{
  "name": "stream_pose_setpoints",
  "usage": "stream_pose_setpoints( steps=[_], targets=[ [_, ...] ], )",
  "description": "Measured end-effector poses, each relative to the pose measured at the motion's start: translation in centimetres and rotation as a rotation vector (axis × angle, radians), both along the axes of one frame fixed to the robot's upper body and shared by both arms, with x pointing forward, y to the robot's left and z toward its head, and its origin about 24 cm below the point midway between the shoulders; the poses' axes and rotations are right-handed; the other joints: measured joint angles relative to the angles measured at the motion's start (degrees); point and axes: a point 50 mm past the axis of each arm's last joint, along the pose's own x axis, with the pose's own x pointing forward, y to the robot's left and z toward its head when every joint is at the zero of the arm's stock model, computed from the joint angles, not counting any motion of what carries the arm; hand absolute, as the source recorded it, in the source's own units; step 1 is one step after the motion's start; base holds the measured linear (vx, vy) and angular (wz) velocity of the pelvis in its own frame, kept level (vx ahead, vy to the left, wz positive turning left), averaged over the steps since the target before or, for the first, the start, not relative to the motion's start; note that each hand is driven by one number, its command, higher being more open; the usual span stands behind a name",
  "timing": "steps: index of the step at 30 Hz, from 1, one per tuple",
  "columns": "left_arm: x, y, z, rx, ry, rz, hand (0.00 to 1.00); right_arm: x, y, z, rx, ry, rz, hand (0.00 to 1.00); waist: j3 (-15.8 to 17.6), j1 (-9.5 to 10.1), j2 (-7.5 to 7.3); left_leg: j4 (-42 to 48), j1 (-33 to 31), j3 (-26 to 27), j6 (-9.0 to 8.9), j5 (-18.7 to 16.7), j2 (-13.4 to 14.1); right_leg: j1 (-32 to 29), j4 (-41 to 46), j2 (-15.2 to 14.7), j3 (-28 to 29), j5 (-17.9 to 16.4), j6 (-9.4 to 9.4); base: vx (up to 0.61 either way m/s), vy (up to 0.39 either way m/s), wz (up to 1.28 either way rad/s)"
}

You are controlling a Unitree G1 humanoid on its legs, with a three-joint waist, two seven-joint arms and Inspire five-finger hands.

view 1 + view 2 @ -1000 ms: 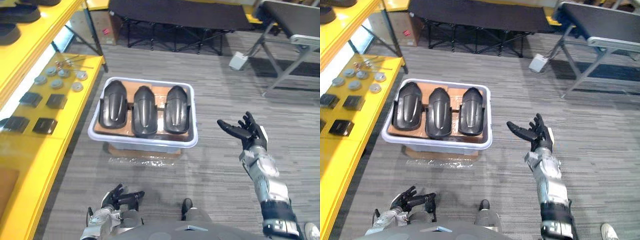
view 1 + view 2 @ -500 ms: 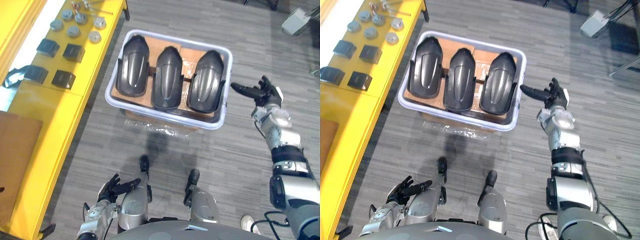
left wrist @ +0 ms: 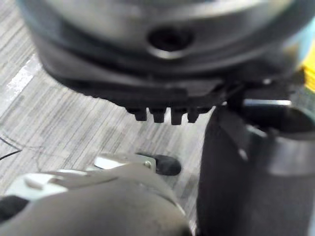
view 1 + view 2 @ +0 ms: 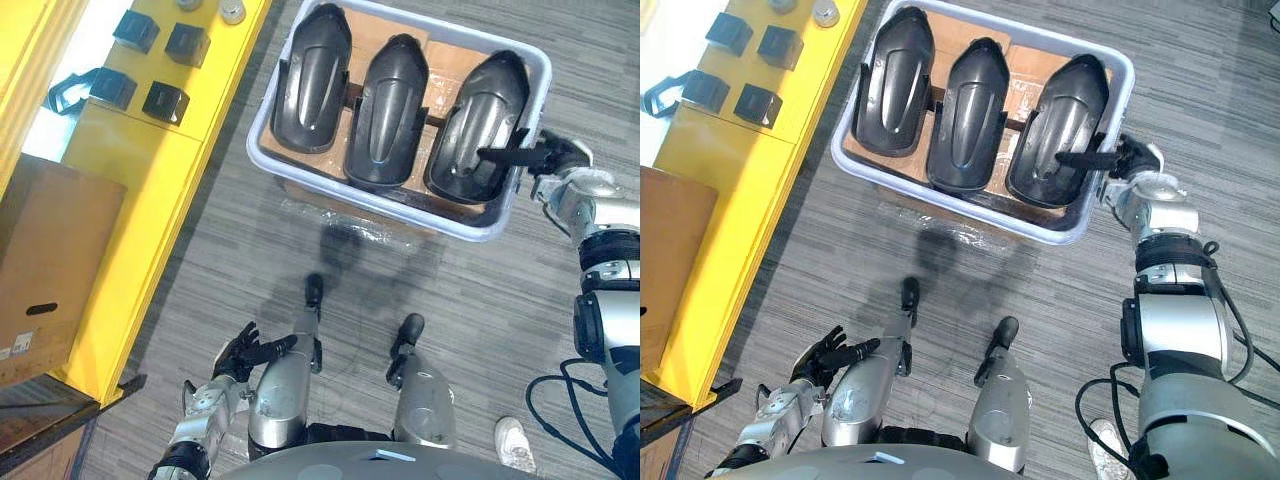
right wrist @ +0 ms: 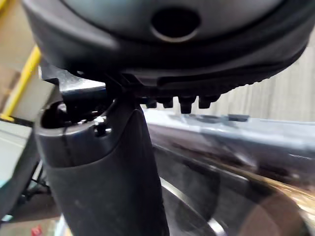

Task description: Walk over and take three plastic housings, then place them on the shelf

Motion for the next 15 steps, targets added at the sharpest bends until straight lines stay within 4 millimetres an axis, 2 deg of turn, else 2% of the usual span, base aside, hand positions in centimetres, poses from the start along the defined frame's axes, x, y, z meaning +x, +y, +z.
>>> stream_pose_setpoints(
  steps=[3, 4, 7, 10, 13, 15],
  targets=[
    [0.1, -0.1, 0.0, -0.007, -0.003, 0.002, 1.00, -0.5, -1.5, 0.9, -0.075, 0.052, -0.031, 0.00, 0.0, 0.13, 0.01, 0.0, -0.9, -0.3, -0.30, 0.2, -0.4, -1.3, 1.5, -0.6, 0.1, -1.4, 0.08, -0.02, -0.013, 0.09],
    [0.2, -0.1, 0.0, -0.013, -0.001, 0.006, 1.00, -1.0, -2.4, 0.8, -0.086, 0.096, -0.052, 0.00, 0.0, 0.24, 0.06, 0.0, -1.3, -0.5, -0.30, 0.5, -0.5, -2.0, 2.4, -0.8, 0.1, -2.0, 0.06, -0.03, -0.029, 0.10],
    [0.2, -0.2, 0.0, -0.024, 0.004, 0.012, 1.00, -1.7, -3.3, -0.2, -0.094, 0.167, -0.085, 0.00, 0.1, 0.30, 0.22, 0.0, -1.7, -1.0, -0.38, 0.8, -0.5, -2.6, 3.5, -0.9, 0.1, -2.6, -0.13, -0.02, -0.032, 0.06],
    [0.5, -0.4, 0.0, -0.026, 0.007, 0.000, 1.00, -2.0, -3.8, -0.6, -0.114, 0.196, -0.120, 0.00, 0.4, 0.41, 0.94, 0.0, -1.7, -1.1, -0.49, 1.0, -0.3, -3.1, 4.5, -0.9, 0.3, -3.1, -0.21, -0.02, -0.054, 0.00],
    [0.6, -0.5, 0.0, -0.026, 0.005, -0.006, 1.00, -2.2, -3.7, -1.4, -0.105, 0.226, -0.140, 0.00, 0.3, 0.33, 1.05, 0.0, -1.7, -1.0, -0.60, 1.1, -0.1, -3.4, 5.2, -0.8, 0.4, -3.5, -0.27, 0.00, -0.071, -0.02],
    [0.6, -0.5, -0.1, -0.025, 0.002, -0.006, 1.00, -2.1, -3.6, -1.1, -0.077, 0.192, -0.161, 0.00, 0.3, 0.03, 1.07, -0.1, -1.6, -1.1, -0.65, 1.2, -0.1, -3.4, 5.5, -0.9, 0.4, -3.7, -0.22, 0.01, -0.049, 0.01]
  ],
)
